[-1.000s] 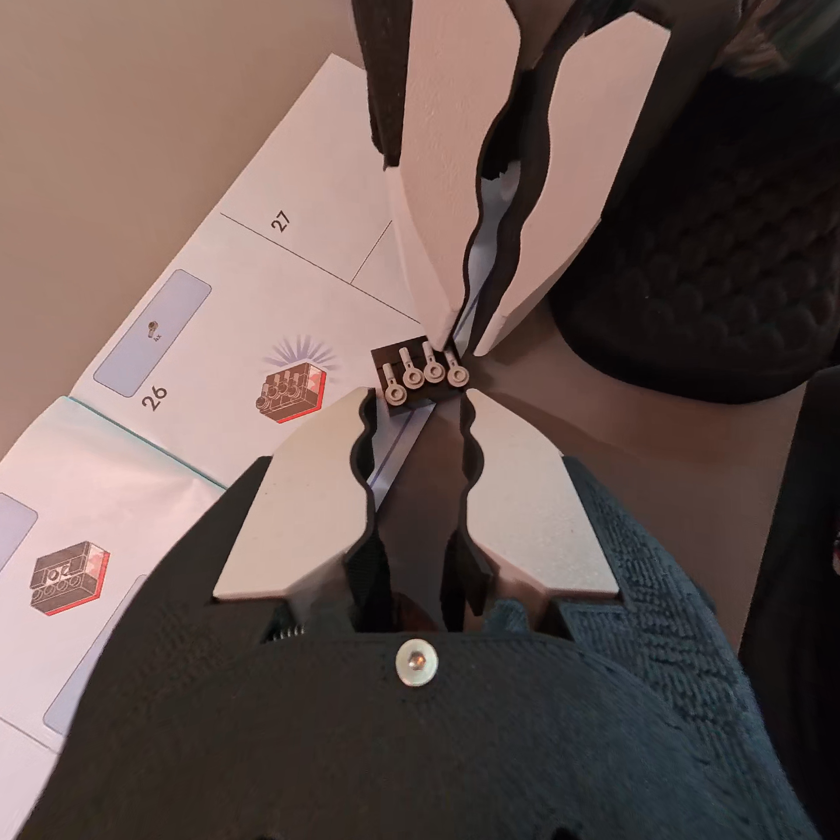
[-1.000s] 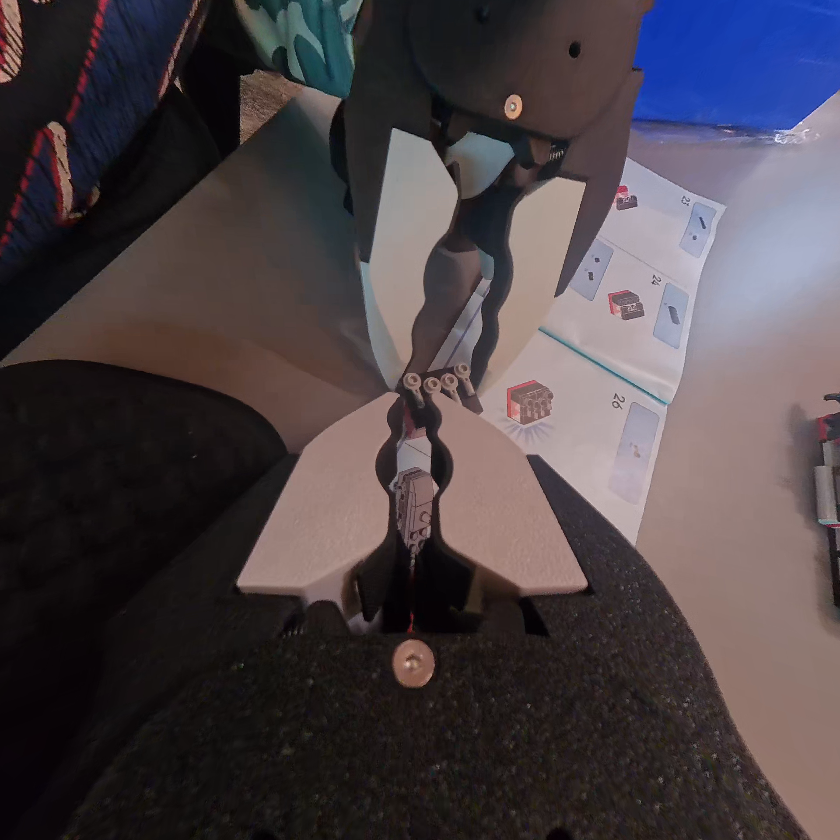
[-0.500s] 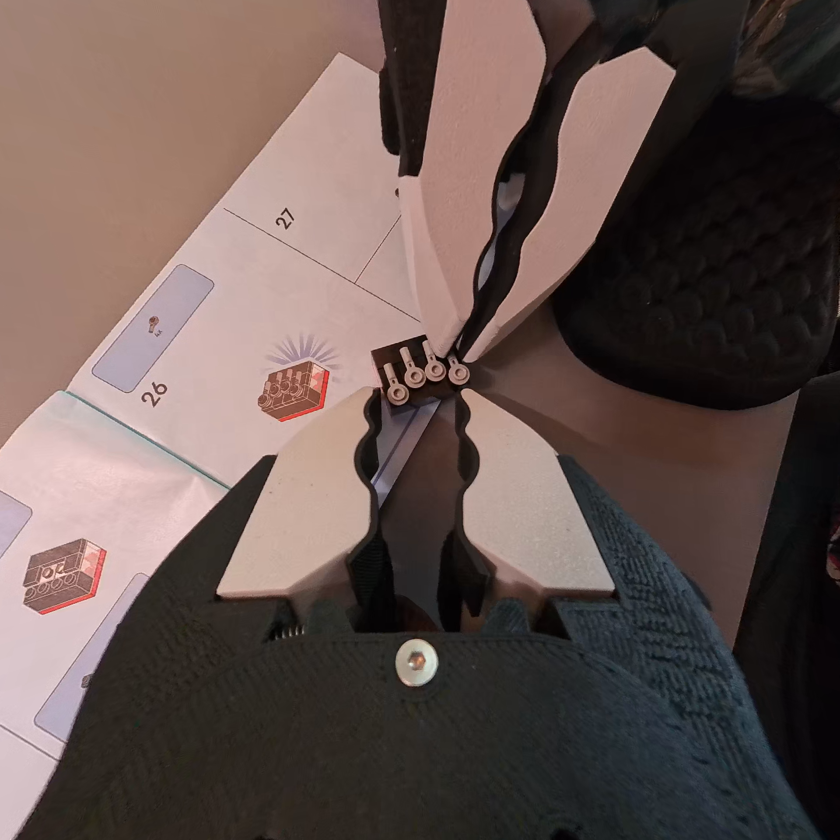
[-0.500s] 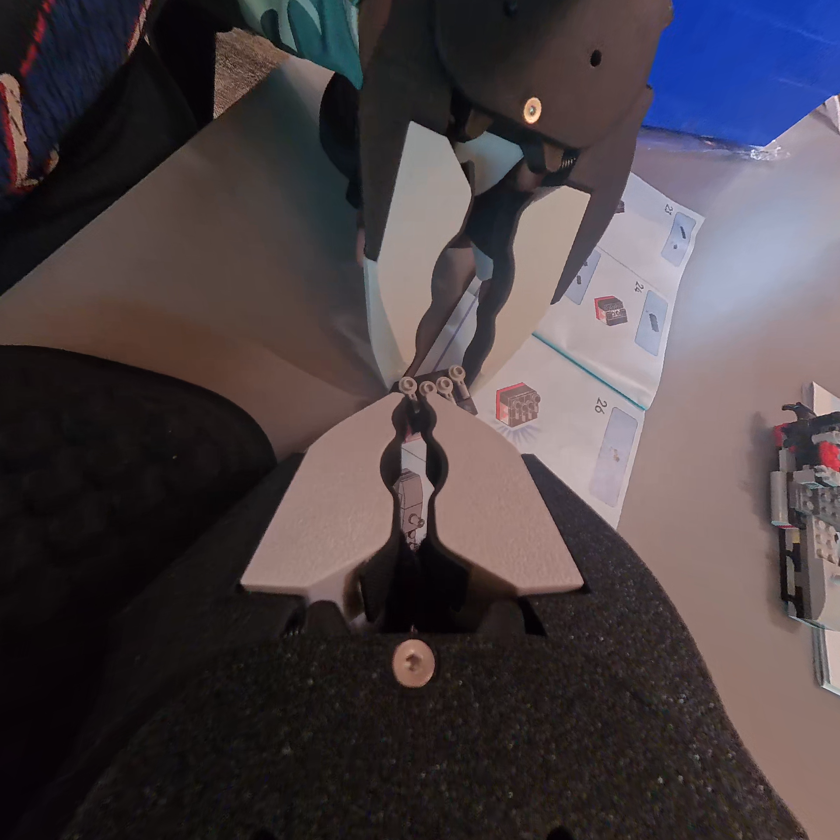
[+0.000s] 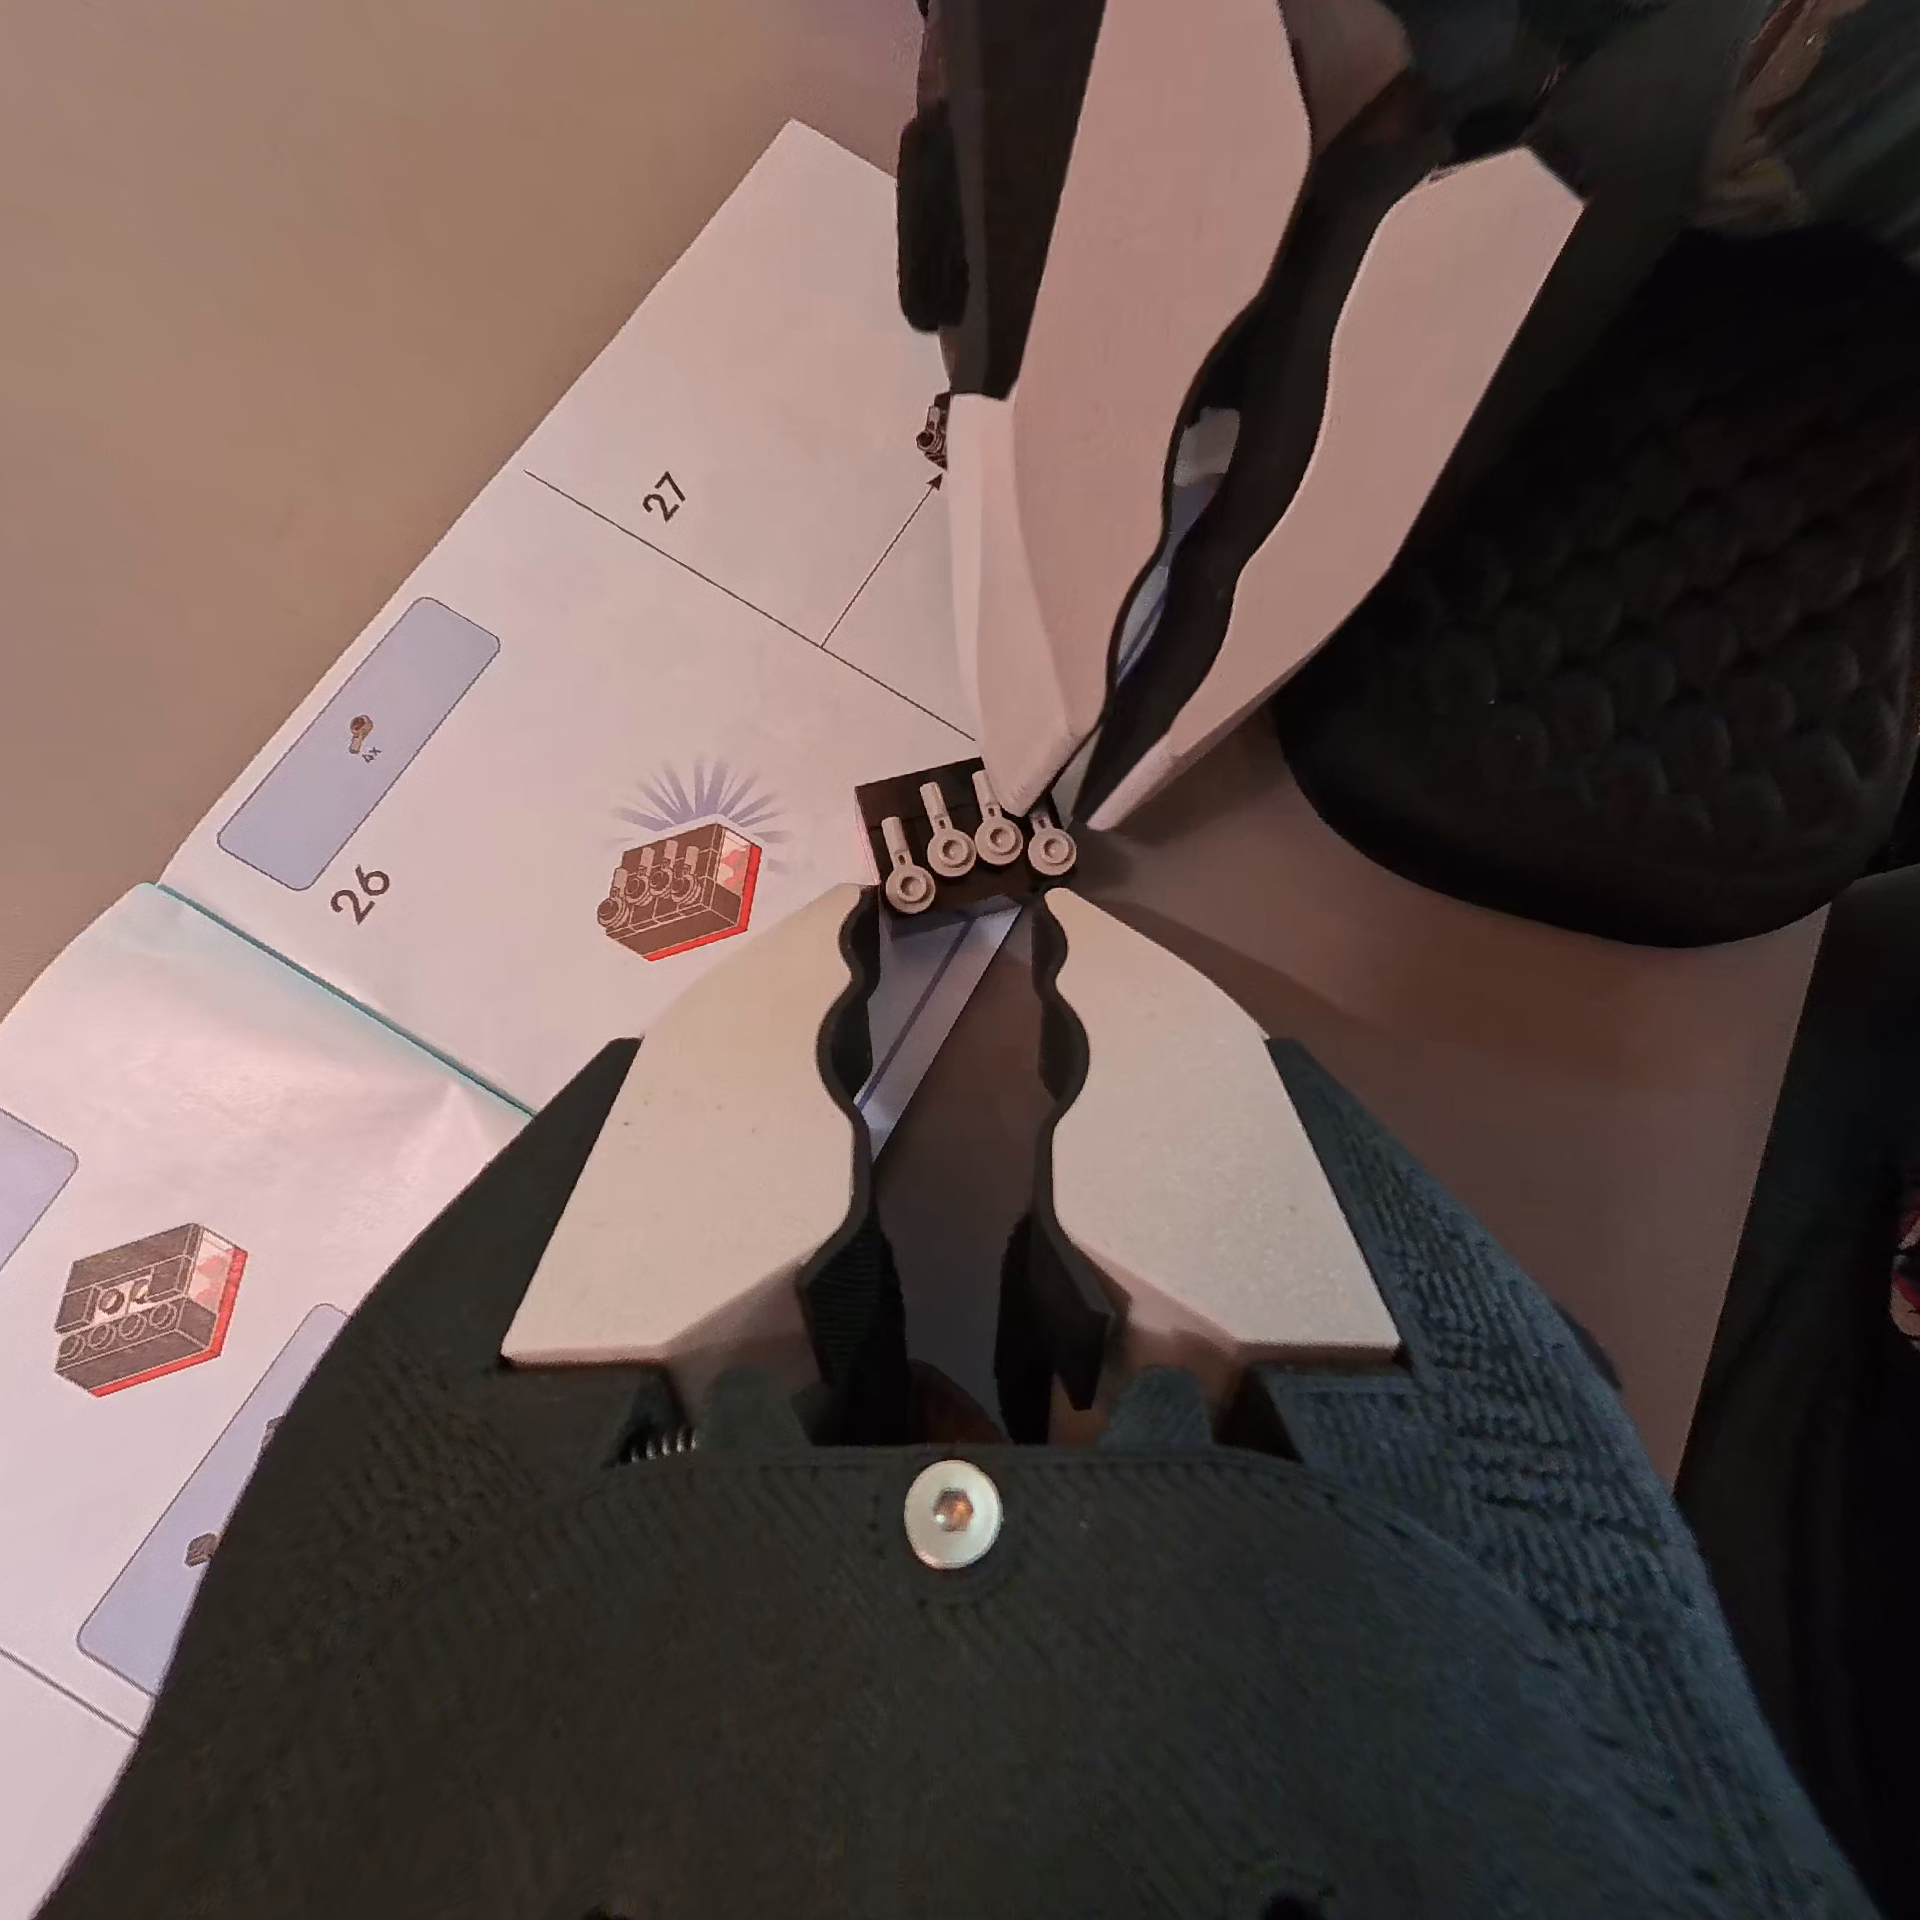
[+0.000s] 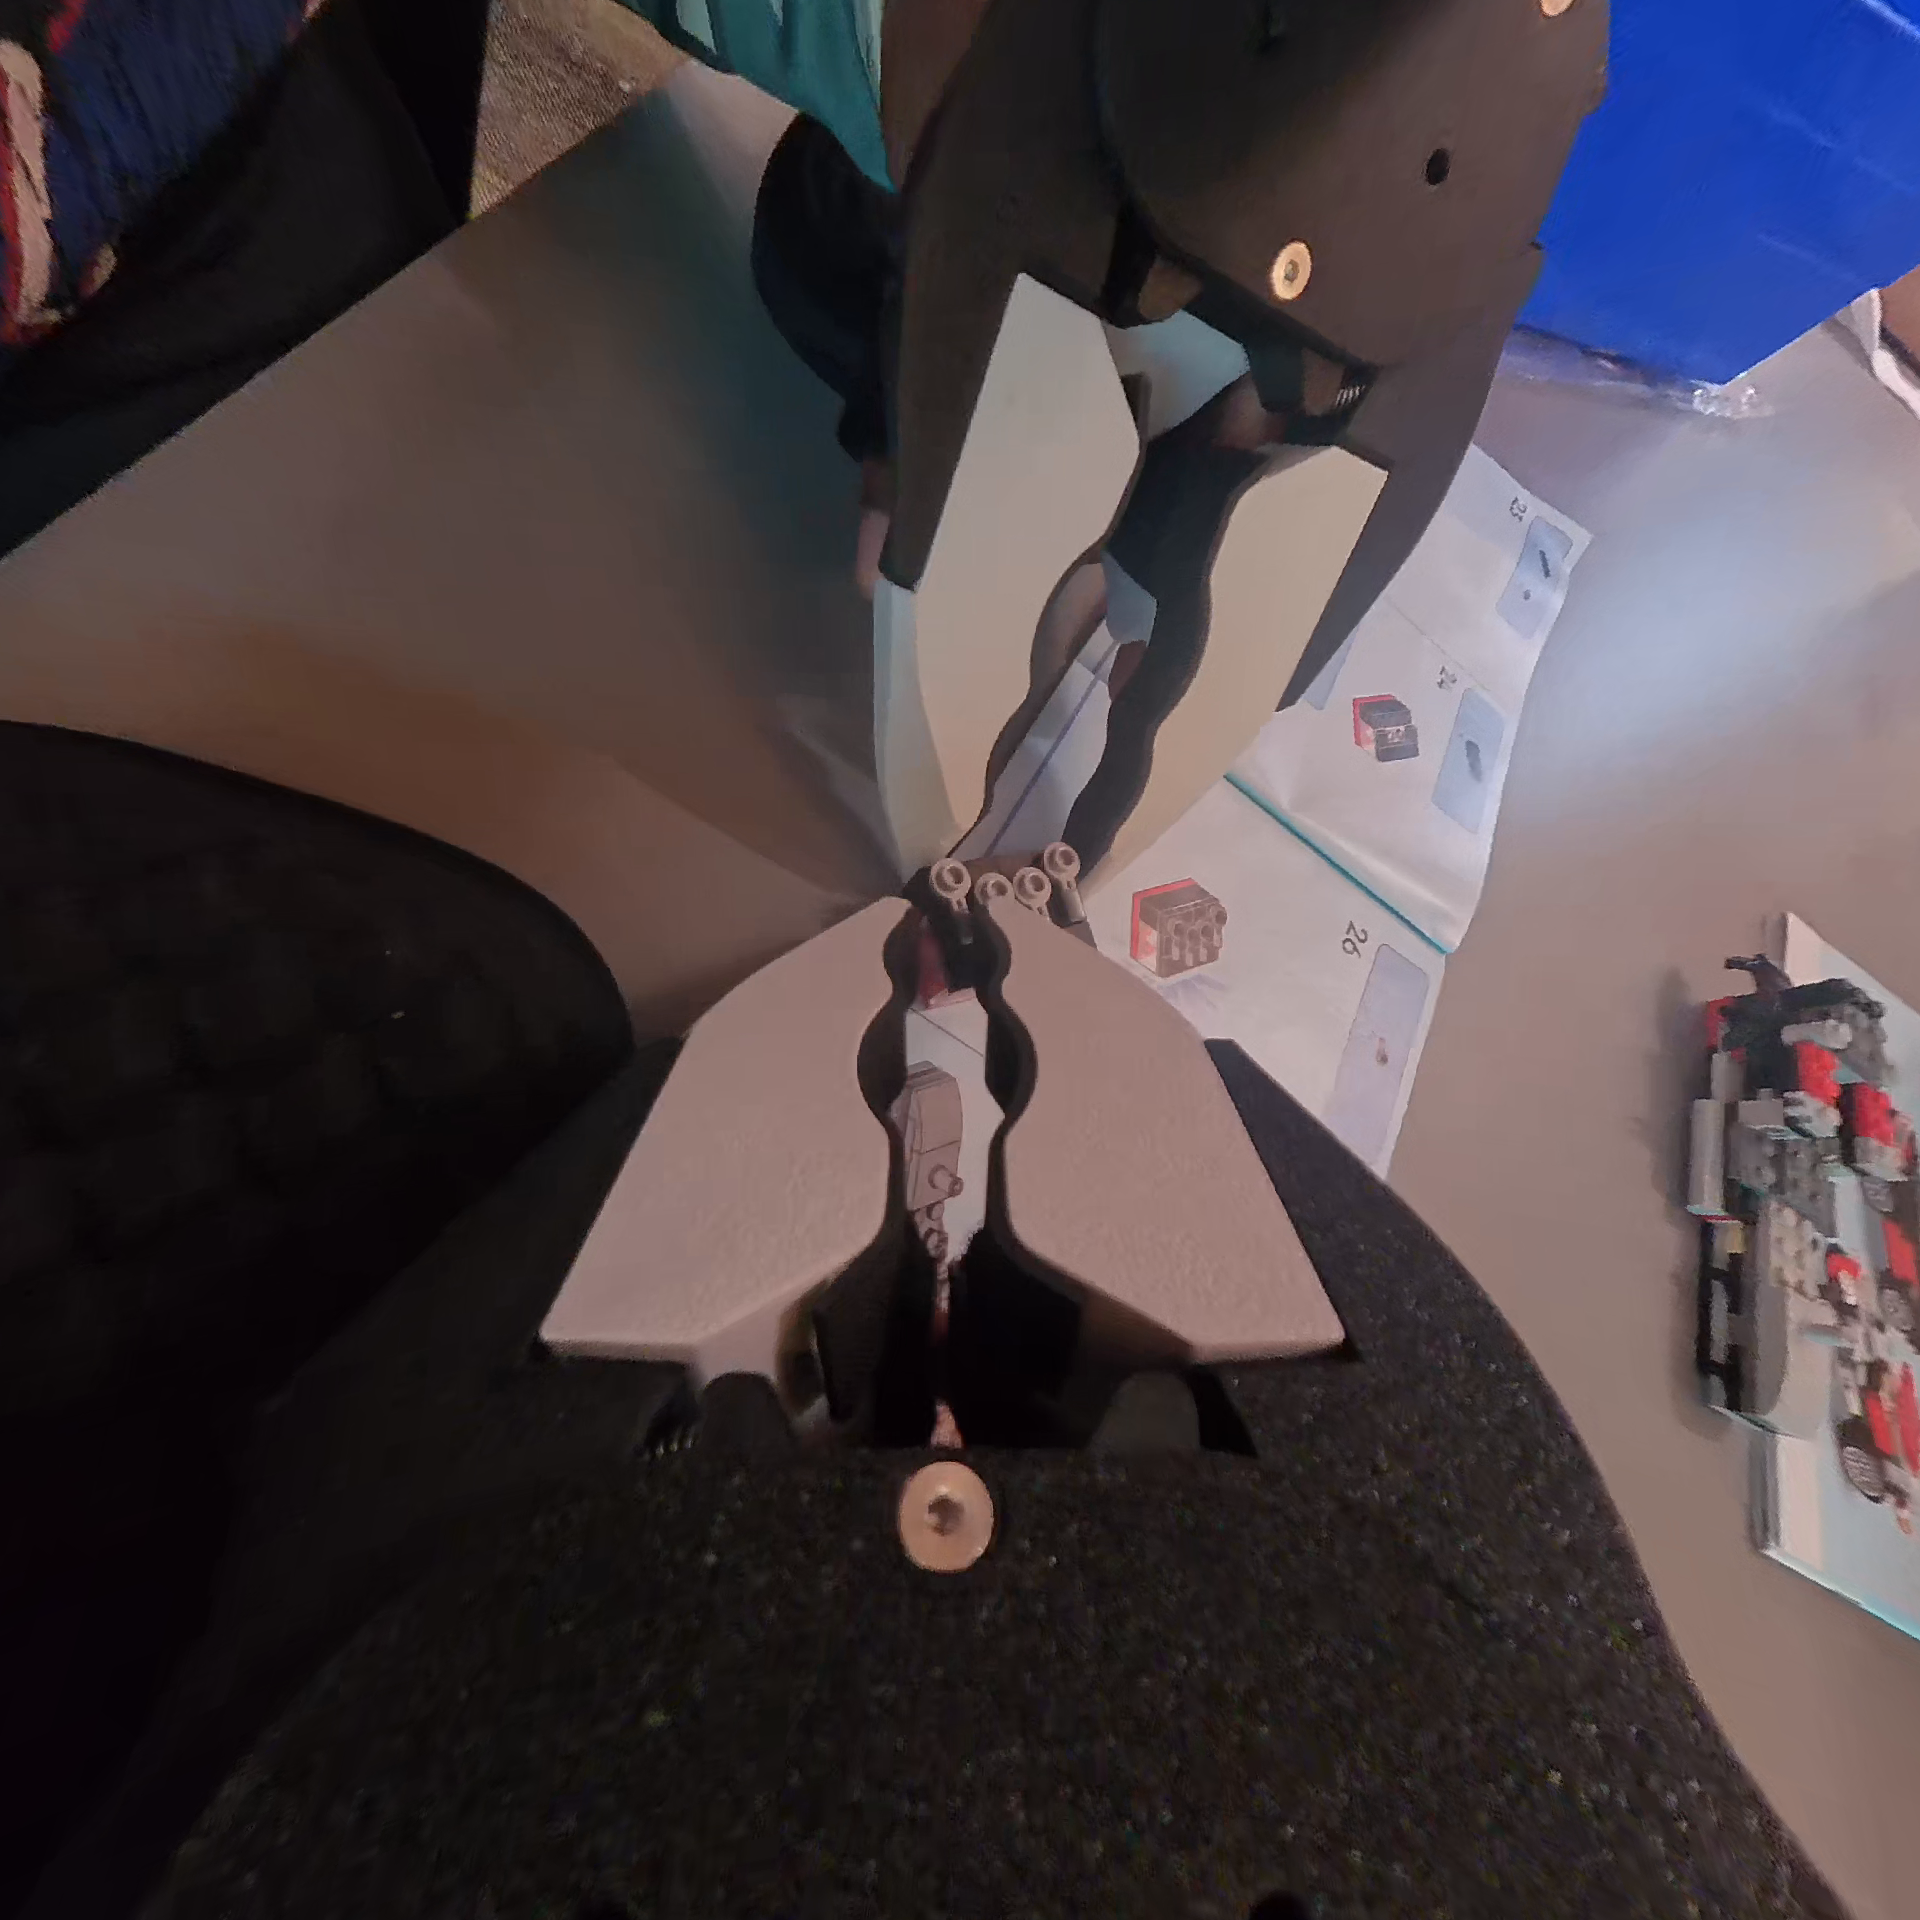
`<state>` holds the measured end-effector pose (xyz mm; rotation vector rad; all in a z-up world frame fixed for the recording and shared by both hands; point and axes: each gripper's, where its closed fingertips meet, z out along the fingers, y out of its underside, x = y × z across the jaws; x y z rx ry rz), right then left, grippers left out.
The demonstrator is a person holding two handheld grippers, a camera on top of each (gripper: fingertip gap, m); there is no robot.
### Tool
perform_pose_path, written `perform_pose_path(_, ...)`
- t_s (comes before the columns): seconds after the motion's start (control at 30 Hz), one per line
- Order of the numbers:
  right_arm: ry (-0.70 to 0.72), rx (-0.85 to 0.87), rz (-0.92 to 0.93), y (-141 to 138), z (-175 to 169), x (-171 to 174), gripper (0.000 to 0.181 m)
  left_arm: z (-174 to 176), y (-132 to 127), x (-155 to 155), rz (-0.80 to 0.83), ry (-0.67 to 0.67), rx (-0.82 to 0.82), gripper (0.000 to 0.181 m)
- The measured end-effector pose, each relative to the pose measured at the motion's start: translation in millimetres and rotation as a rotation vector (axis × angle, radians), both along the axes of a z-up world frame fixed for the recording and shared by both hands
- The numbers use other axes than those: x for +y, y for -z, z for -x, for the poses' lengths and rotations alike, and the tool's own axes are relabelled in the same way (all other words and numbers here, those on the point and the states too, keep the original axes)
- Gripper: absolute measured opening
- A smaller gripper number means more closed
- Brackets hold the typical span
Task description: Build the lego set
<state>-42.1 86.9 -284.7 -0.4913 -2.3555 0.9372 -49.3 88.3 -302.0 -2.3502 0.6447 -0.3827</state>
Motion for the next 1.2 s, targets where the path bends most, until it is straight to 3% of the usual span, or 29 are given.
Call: perform_pose_path(1.2, 0.012, 0.033, -0.075, -0.9, 2.2, 1.4, 0.006, -0.1, -0.1, 0.2, 0.001, -0.001, -0.002, 0.028)
